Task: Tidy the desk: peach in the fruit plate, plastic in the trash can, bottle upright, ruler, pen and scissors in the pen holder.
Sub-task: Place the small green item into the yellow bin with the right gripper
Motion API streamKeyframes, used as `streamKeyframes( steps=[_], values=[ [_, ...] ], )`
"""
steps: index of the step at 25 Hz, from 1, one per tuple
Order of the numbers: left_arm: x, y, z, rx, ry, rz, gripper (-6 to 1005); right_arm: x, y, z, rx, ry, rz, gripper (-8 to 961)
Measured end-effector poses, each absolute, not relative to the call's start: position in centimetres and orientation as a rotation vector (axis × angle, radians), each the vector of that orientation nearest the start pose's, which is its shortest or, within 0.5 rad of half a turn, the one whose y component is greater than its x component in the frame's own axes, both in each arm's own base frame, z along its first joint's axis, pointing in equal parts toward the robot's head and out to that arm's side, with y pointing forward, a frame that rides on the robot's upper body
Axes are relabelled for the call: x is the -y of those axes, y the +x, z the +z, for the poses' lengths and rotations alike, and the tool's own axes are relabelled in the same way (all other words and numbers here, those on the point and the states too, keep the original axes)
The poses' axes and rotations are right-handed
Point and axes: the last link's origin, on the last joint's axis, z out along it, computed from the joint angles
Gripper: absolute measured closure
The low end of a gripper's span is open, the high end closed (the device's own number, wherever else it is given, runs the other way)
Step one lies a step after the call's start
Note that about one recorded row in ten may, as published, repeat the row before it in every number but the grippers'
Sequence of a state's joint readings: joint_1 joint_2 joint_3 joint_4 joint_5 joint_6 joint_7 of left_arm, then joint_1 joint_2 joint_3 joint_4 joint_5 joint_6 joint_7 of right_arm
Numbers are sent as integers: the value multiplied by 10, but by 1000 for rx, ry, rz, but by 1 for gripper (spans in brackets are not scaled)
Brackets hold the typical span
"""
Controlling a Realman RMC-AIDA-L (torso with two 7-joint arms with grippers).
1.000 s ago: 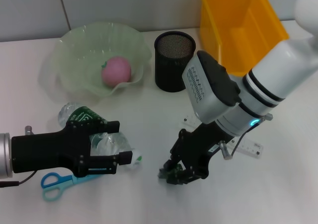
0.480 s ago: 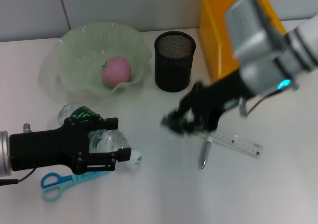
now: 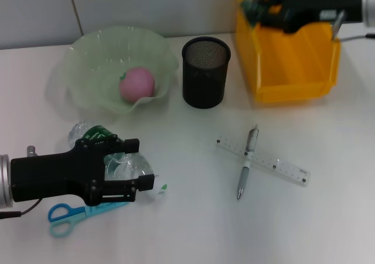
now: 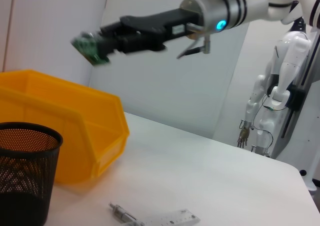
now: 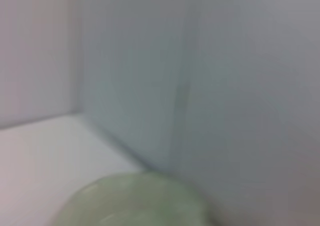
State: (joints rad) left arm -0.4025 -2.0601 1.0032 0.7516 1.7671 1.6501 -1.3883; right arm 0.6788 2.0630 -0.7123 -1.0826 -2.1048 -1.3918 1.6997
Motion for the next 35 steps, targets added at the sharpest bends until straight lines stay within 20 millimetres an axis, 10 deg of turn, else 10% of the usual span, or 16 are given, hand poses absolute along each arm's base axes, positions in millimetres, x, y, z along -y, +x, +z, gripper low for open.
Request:
streamKeyframes(
  steps=[20, 35],
  values=[
    [-295, -248, -8, 522, -2887, -805, 156, -457, 236, 73, -629, -2072, 444, 655],
    [-293, -250, -7, 531, -2882, -808, 157, -457, 236, 75, -648, -2043, 489, 391]
  ],
)
